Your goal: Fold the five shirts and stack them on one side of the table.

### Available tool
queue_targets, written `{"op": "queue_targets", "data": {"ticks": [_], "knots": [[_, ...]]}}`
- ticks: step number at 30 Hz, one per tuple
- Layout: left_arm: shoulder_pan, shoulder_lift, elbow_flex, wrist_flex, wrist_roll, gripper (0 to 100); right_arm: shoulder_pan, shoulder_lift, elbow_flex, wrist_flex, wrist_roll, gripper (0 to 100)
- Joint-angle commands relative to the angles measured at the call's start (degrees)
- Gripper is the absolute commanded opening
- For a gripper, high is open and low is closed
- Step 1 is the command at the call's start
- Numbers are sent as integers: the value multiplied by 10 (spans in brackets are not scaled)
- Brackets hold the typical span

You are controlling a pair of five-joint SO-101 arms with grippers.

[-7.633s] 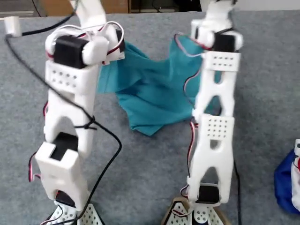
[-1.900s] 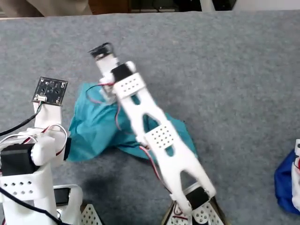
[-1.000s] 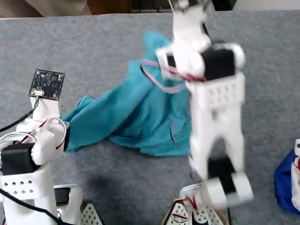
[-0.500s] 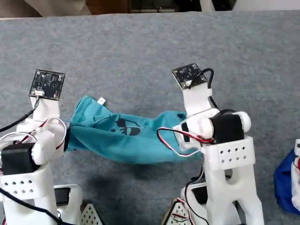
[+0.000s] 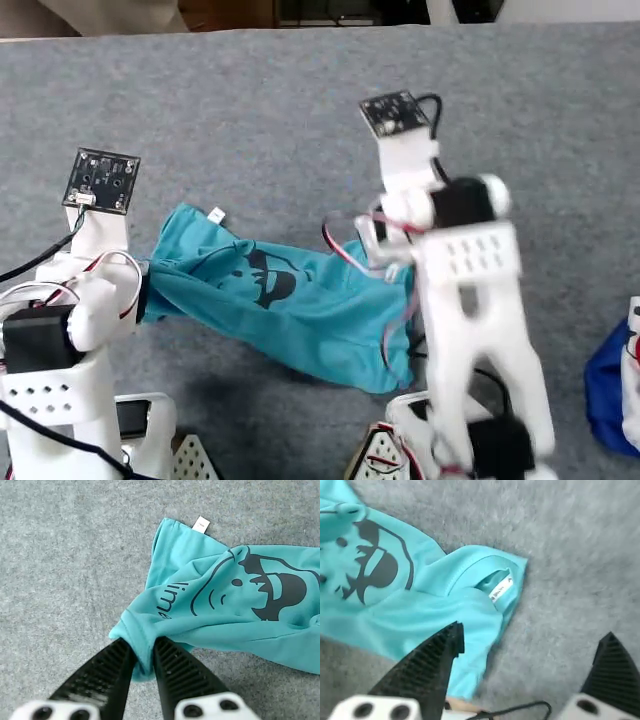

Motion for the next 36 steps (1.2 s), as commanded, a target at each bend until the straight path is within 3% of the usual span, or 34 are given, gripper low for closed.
{"op": "queue_targets", "data": {"ticks": [1, 12, 21, 27, 36], "knots": [[-6, 0, -3, -3, -3, 25, 7, 106, -22, -3, -28, 374], [-4, 0, 4, -4, -3, 25, 85, 228, -18, 30, -27, 223], [-6, -4, 50, -5, -3, 25, 85, 315, -28, -8, -25, 143], [-6, -4, 50, -4, -3, 25, 87, 291, -49, -2, -25, 3], [-5, -4, 50, -6, -3, 25, 88, 163, -152, 76, -25, 6]]}}
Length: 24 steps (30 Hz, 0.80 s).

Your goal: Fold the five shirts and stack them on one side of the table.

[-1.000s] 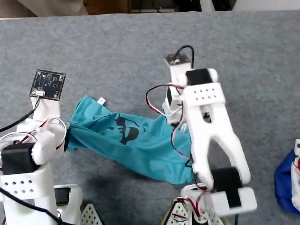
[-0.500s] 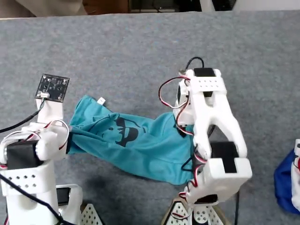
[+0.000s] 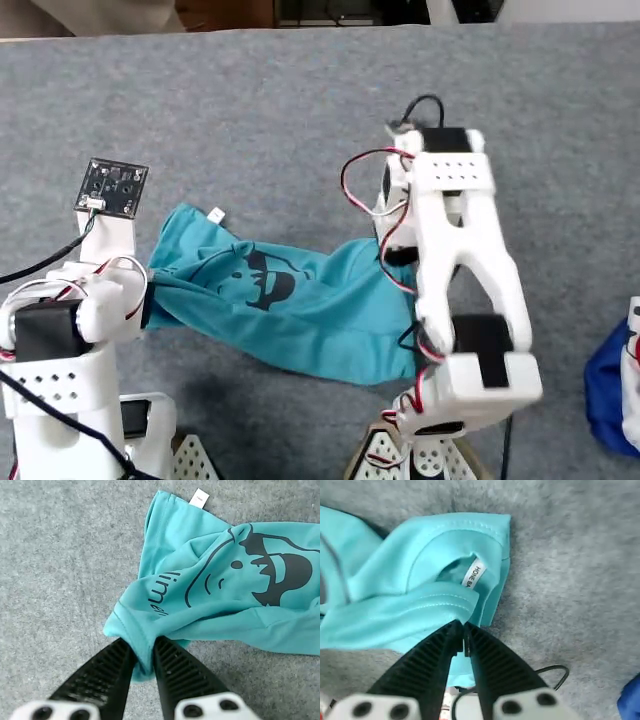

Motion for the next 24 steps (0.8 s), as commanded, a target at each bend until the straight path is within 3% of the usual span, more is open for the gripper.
{"op": "queue_targets", "data": {"ticks": [1, 7, 11, 18, 24], "knots": [[-6, -4, -3, -6, -3, 25, 7, -82, -66, 33, 1, 6], [-6, -4, -5, -9, 0, 25, 5, -185, -133, 40, 1, 6], [-6, -4, -32, -74, 40, 25, 7, -236, -241, 28, 2, 6], [-3, 0, -132, -323, 161, 24, 11, -221, -458, -95, 21, 5], [17, 13, -106, -616, 165, 24, 60, -126, -552, -299, 19, 5]]}}
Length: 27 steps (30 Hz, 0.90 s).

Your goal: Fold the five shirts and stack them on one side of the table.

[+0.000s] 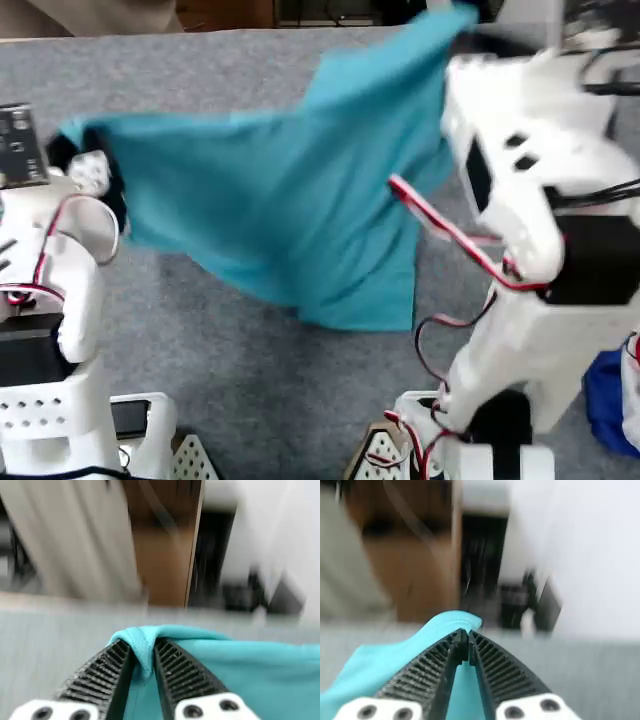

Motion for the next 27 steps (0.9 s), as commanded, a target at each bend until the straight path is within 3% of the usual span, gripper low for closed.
{"op": "queue_targets", "data": {"ticks": [1, 4, 8, 12, 19, 27], "knots": [[14, 17, 10, -200, 6, 24, 31, 57, -58, -138, 5, 5], [14, 58, 23, -301, 5, 24, 43, 110, -102, -211, 6, 5], [12, 112, 0, -371, -47, 21, 45, 156, -183, -247, 23, 5], [17, 153, -61, -372, -78, 21, 41, 181, -247, -270, 74, 5], [12, 163, -116, -371, -77, 21, 45, 183, -326, -245, 99, 5], [16, 17, -65, -370, -110, 21, 44, 127, -437, -134, 103, 5]]}}
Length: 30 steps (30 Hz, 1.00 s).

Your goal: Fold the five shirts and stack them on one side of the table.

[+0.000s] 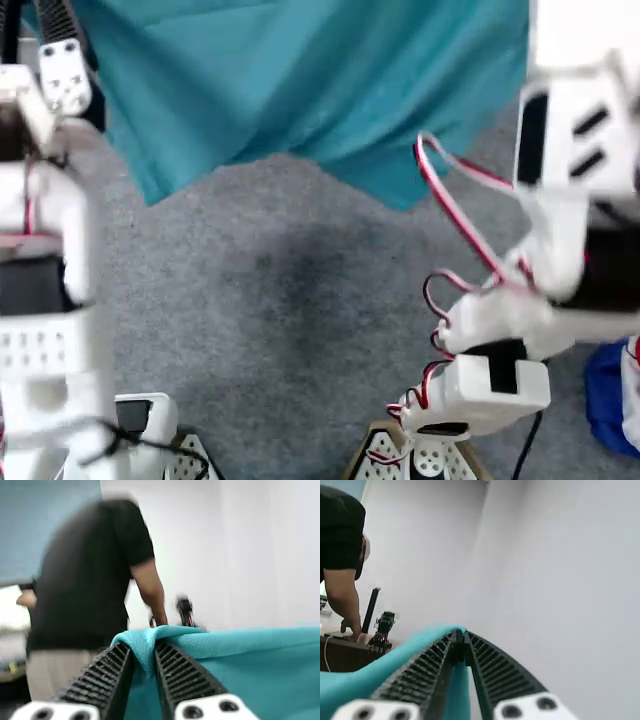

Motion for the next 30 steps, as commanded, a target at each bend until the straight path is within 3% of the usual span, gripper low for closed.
{"op": "queue_targets", "data": {"ticks": [1, 11, 20, 27, 30], "knots": [[3, -98, 33, -11, -11, 21, 10, -50, -21, 33, 6, 5], [-2, -334, 181, -11, -11, 21, 11, -200, 69, 103, 4, 5], [-1, -506, 357, -11, -11, 24, 7, -269, 226, 95, 2, 5], [4, -510, 528, -16, -18, 26, -29, -205, 473, -41, 2, 5], [26, -496, 617, -20, -75, 50, -51, -149, 567, -127, 2, 5]]}}
